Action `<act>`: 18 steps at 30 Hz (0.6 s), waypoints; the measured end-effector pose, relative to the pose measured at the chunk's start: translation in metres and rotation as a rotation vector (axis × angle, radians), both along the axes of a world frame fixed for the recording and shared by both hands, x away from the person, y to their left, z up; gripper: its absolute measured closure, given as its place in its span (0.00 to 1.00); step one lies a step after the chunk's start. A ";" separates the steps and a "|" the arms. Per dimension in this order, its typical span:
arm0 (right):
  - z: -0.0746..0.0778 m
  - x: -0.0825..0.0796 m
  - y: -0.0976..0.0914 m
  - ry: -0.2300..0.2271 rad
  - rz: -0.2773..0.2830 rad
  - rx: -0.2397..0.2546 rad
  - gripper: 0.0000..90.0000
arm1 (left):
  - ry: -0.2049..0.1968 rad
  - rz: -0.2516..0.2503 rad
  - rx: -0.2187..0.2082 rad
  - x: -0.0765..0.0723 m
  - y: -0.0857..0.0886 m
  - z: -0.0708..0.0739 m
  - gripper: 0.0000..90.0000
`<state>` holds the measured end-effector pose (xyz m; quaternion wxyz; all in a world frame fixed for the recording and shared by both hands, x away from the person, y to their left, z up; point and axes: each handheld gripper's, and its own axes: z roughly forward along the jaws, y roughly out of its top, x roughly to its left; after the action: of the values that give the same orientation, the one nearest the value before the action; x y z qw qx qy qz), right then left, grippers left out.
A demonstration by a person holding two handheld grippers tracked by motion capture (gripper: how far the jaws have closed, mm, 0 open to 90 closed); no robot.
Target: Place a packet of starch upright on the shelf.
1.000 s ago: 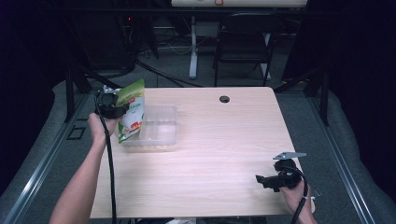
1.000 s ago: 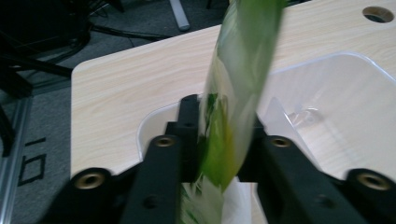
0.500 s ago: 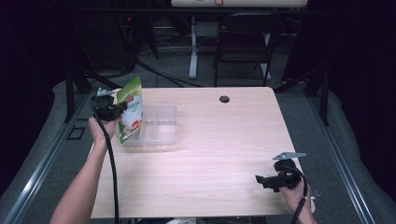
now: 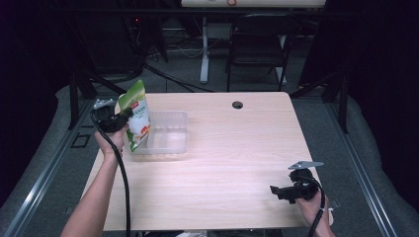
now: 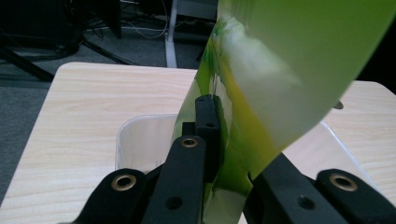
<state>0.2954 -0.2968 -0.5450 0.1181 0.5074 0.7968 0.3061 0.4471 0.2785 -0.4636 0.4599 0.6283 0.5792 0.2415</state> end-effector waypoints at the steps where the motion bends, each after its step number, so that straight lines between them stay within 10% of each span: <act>1: 0.000 0.000 0.000 -0.001 0.001 0.003 0.07 | 0.000 0.005 -0.003 0.000 0.001 -0.001 1.00; 18: 0.000 0.000 0.000 0.002 0.003 0.000 0.07 | -0.012 0.082 -0.072 0.000 0.017 -0.018 1.00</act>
<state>0.2952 -0.2970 -0.5449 0.1170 0.5064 0.7978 0.3057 0.4475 0.2951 -0.4814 0.4754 0.5854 0.6102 0.2428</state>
